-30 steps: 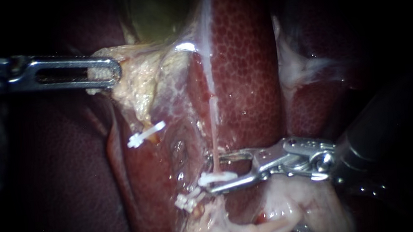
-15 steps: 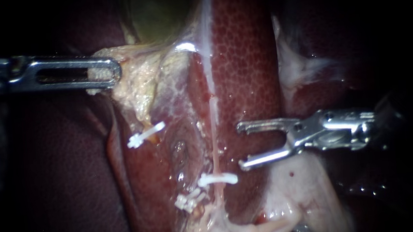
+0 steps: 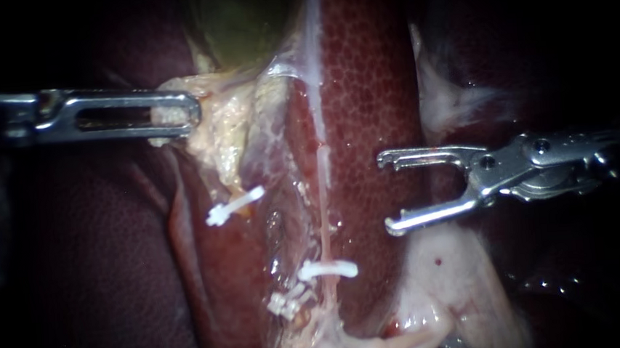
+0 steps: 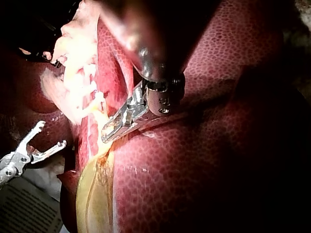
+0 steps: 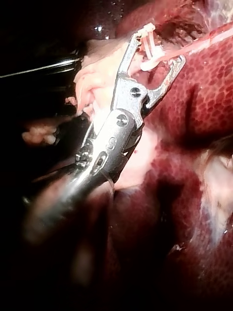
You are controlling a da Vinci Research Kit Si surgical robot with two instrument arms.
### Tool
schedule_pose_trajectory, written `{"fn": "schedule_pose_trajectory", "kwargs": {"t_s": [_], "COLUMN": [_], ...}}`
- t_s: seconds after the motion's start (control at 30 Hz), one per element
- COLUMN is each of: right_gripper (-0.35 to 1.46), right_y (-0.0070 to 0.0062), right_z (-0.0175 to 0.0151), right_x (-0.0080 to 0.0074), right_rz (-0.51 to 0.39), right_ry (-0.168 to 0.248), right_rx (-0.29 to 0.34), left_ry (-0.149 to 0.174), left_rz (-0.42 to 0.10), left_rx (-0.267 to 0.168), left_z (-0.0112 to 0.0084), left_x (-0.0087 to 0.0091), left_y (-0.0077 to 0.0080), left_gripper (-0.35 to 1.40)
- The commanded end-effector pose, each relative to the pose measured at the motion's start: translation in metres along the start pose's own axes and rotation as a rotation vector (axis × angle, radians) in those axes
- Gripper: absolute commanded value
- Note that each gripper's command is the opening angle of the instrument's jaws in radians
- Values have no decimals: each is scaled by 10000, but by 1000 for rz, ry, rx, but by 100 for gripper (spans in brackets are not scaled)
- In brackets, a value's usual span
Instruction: Going back first clip right tube
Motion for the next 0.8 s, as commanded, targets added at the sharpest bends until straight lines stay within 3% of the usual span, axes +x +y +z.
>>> {"fn": "schedule_pose_trajectory", "kwargs": {"t_s": [0.03,0.33,0.8], "right_gripper": [60,60,60], "right_y": [0,-1,-5], "right_z": [0,-2,0], "right_x": [-1,-1,1], "right_rz": [1,1,0], "right_ry": [-1,-2,-1], "right_rx": [0,1,2], "left_ry": [9,48,54], "left_rz": [5,35,36], "left_rx": [-3,-4,-5], "left_z": [7,61,62], "left_x": [3,23,21], "left_y": [0,1,3], "left_gripper": [-35,-35,-35]}}
